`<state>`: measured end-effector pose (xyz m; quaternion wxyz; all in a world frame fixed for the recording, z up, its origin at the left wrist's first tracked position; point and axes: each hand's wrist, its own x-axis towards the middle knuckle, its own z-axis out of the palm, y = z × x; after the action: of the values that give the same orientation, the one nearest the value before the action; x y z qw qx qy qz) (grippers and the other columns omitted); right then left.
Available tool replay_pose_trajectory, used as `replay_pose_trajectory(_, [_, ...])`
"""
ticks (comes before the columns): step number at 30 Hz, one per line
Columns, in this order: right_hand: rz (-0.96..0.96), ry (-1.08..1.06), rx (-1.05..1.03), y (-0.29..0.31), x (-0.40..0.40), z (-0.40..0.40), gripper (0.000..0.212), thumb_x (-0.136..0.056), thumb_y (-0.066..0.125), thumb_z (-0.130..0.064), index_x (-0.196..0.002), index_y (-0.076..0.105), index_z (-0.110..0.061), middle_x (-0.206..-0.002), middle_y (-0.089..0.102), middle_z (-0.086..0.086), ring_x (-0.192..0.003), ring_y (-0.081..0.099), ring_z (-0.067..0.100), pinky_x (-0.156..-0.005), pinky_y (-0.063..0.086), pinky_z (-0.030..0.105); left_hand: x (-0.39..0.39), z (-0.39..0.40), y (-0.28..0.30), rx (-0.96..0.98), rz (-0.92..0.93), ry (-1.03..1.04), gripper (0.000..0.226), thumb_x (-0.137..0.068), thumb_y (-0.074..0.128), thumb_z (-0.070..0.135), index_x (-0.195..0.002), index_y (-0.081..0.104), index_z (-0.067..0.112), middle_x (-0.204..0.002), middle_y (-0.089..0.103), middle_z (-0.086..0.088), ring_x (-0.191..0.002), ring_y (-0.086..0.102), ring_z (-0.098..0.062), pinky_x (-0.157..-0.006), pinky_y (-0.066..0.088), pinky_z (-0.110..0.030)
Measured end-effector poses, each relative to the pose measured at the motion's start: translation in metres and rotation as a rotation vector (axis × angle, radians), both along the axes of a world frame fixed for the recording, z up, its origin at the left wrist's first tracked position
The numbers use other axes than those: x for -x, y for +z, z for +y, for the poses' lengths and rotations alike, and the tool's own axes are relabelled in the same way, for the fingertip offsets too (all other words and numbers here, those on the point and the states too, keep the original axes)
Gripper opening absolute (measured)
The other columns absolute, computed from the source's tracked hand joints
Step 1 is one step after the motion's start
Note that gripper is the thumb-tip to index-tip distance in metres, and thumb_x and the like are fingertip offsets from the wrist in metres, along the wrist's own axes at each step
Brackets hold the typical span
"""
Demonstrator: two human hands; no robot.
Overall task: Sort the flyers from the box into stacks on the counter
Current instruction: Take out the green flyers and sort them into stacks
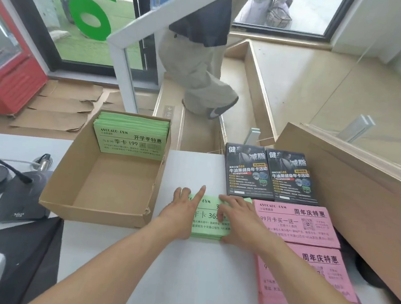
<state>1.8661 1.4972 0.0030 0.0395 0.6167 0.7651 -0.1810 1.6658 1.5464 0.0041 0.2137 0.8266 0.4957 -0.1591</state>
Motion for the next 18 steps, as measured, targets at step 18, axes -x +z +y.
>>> replay_pose_trajectory(18, [0.009,-0.083,0.019,0.006,-0.001,-0.01,0.056,-0.071,0.083,-0.043,-0.116,0.049,-0.034,-0.165,0.021,-0.008,-0.149,0.016,0.017,-0.119,0.019,0.036,0.008,-0.01,-0.007,0.172,-0.414,0.246,0.126,-0.074,0.077,0.008,-0.159,-0.009,0.043,-0.163,-0.03,0.013,-0.152,-0.026,-0.017,-0.117,0.028,-0.037])
